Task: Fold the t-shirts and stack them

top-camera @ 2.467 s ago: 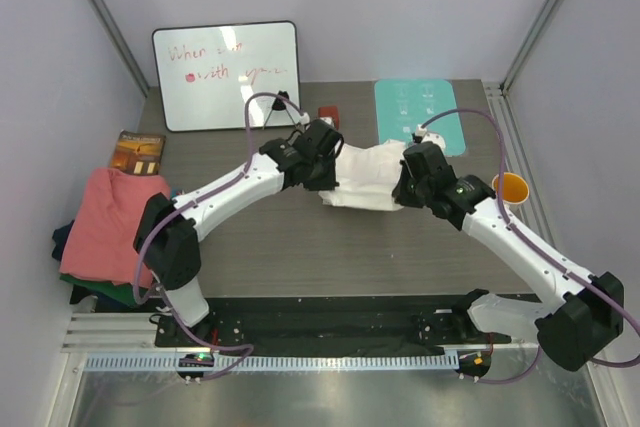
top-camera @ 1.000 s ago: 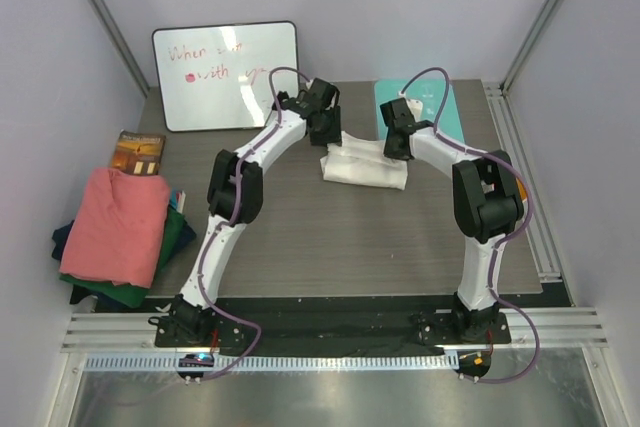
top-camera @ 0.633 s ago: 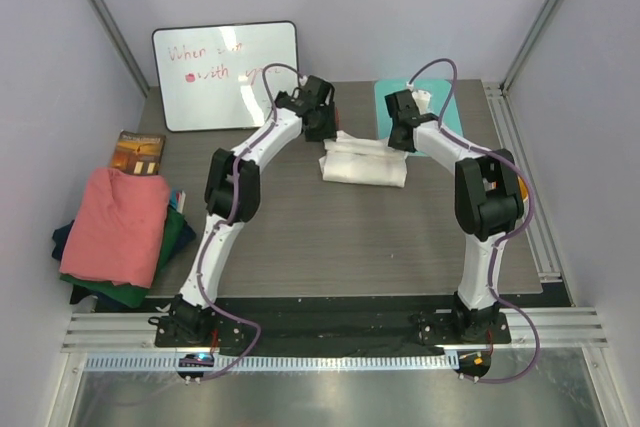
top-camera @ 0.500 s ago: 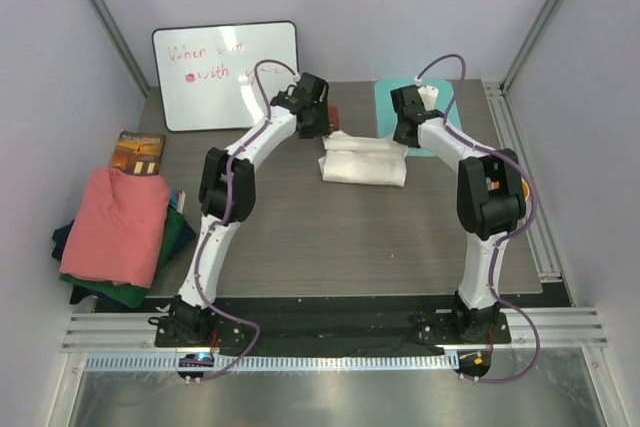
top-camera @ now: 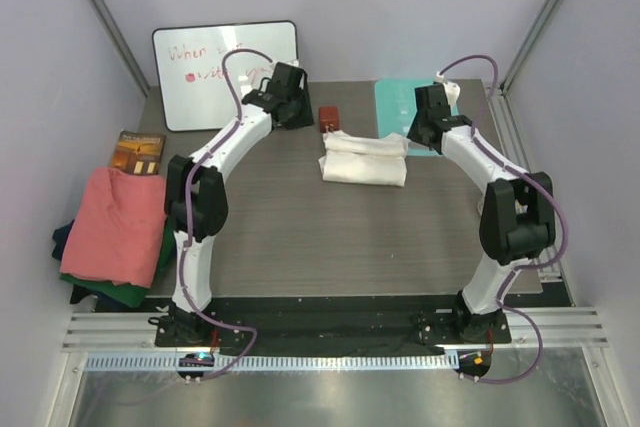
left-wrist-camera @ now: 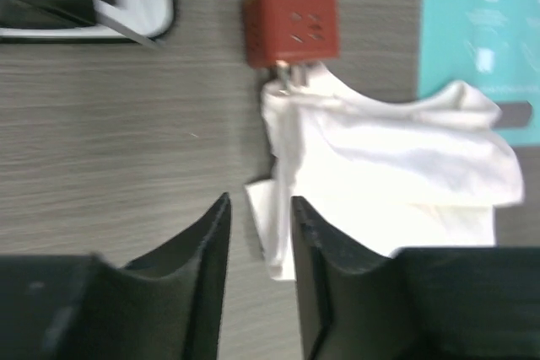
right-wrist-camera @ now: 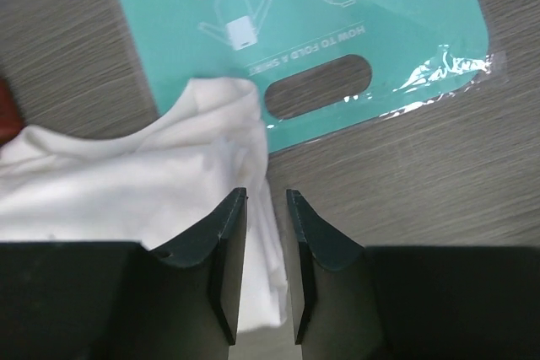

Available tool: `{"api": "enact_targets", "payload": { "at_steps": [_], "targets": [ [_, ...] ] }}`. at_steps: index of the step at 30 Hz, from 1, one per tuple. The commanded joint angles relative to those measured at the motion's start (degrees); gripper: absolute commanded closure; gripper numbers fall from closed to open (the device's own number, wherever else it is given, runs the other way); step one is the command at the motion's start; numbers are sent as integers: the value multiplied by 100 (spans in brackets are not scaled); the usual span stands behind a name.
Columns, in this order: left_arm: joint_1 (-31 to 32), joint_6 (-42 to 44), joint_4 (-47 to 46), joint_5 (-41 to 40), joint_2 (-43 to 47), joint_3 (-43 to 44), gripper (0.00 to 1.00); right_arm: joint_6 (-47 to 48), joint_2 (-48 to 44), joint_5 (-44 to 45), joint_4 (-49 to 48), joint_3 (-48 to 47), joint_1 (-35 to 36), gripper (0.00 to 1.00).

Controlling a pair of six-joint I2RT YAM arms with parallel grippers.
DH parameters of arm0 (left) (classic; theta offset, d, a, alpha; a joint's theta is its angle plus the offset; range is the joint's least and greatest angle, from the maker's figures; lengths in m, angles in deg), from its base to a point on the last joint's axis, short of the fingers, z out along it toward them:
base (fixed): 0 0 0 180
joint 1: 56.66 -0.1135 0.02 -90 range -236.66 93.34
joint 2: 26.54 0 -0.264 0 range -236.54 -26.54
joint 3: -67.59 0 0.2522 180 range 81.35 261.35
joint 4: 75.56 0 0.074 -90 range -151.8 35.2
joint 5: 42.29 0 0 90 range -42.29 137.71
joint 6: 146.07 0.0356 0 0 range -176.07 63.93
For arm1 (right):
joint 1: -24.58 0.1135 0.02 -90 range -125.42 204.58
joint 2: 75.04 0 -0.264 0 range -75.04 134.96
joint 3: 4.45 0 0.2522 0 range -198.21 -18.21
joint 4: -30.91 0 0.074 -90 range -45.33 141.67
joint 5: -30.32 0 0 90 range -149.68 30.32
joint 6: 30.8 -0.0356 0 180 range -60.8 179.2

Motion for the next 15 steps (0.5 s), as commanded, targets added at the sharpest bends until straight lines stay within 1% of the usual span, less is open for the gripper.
{"api": "enact_targets", "payload": {
  "at_steps": [1, 2, 4, 7, 12, 15],
  "targets": [
    [451, -40, -613, 757, 194, -252, 68, 115, -888, -980, -415, 463, 62, 71],
    [626, -31, -605, 784, 115, -217, 68, 132, -915, -1129, -407, 499, 115, 71],
    [785, -40, -605, 793, -157, -103, 69, 150, -889, -1131, -407, 552, 168, 71],
    [1040, -119, -561, 837, -509, 56, 69, 229, -635, -1227, -302, 447, 203, 72],
    [1164, -163, -587, 854, -886, 109, 70, 255, -143, -1473, -301, 271, 282, 72],
    [1172, -163, -631, 863, -1010, 56, 70, 176, 200, -1701, -319, 87, 317, 75]
  ]
}}
